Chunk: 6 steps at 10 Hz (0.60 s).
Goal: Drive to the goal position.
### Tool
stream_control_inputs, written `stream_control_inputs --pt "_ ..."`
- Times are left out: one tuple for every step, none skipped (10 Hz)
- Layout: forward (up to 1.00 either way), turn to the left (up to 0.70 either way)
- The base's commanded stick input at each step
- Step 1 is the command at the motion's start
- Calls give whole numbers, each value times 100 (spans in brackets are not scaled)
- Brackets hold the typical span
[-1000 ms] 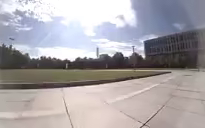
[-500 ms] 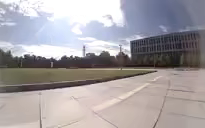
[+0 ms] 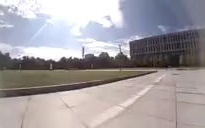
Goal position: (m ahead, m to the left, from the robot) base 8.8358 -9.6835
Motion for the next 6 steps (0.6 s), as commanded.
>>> stream_control_inputs --pt "70 -1" --pt "70 -1" --pt "70 -1" --pt "70 -1" --pt "70 -1" --pt "70 -1"
